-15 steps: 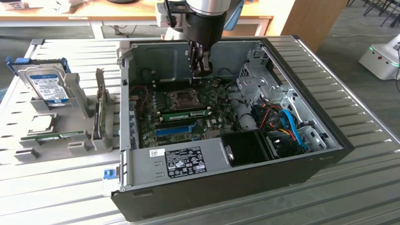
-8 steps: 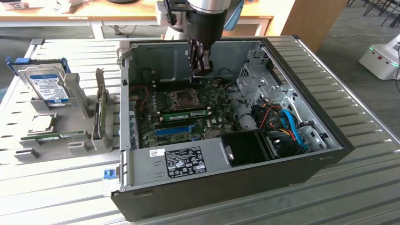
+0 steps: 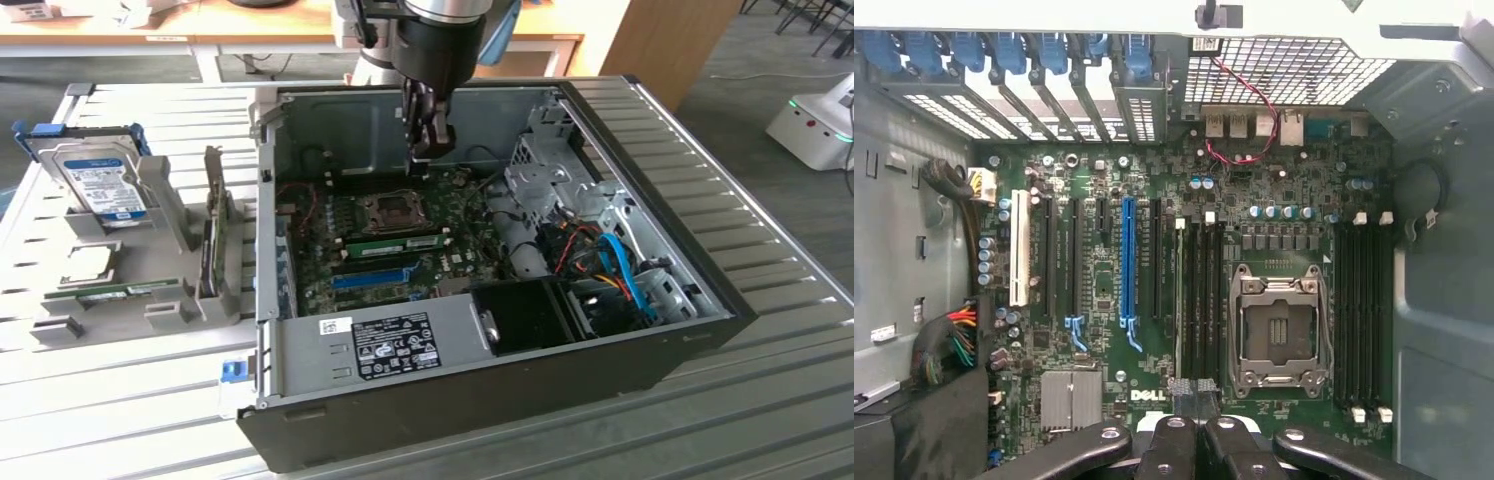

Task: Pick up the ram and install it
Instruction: 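Press down the ram until it locks into place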

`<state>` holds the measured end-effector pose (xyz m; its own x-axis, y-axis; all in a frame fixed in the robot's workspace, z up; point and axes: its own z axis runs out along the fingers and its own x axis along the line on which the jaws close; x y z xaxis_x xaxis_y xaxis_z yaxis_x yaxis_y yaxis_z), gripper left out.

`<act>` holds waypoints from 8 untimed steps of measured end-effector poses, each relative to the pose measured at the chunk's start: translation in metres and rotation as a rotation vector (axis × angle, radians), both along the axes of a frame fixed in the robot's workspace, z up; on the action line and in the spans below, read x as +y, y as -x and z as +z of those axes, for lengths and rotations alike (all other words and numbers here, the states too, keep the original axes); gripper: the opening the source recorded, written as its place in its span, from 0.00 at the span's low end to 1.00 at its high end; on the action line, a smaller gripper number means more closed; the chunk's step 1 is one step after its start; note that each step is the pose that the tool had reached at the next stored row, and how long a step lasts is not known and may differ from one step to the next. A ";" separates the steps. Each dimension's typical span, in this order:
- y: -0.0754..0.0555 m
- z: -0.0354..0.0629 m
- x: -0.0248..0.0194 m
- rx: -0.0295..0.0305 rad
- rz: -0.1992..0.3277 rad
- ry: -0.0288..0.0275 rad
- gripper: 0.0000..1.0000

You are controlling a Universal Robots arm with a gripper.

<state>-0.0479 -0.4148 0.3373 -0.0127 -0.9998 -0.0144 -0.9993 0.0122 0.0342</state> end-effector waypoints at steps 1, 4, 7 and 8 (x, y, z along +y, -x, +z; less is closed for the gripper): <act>0.000 0.0001 0.0000 0.0001 0.000 0.0002 0.10; 0.000 0.0001 0.0000 0.0001 0.000 0.0002 0.10; 0.000 0.0001 0.0000 0.0001 0.000 0.0002 0.10; 0.000 0.0001 0.0000 0.0001 0.000 0.0002 0.10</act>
<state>-0.0479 -0.4148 0.3374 -0.0127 -0.9998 -0.0142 -0.9993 0.0122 0.0343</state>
